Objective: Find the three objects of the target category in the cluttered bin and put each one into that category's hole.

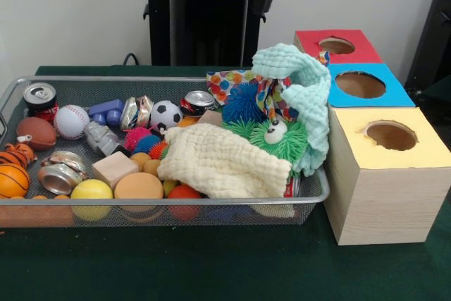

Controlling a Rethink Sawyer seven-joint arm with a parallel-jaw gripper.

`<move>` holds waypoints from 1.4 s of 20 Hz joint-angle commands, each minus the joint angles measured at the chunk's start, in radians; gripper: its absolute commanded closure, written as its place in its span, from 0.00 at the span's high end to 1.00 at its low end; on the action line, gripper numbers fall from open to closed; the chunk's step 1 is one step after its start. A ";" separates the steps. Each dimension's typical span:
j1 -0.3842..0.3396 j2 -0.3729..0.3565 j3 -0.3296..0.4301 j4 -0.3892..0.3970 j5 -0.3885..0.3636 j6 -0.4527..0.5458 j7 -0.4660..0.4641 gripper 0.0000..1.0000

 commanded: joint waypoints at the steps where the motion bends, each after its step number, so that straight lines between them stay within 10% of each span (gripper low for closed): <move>1: -0.169 0.108 0.118 0.001 -0.142 0.030 -0.099 0.00; 18: -0.191 0.102 0.147 -0.103 -0.257 0.090 -0.037 0.00; 28: -0.240 0.043 0.272 0.024 -0.224 -0.070 -0.096 0.00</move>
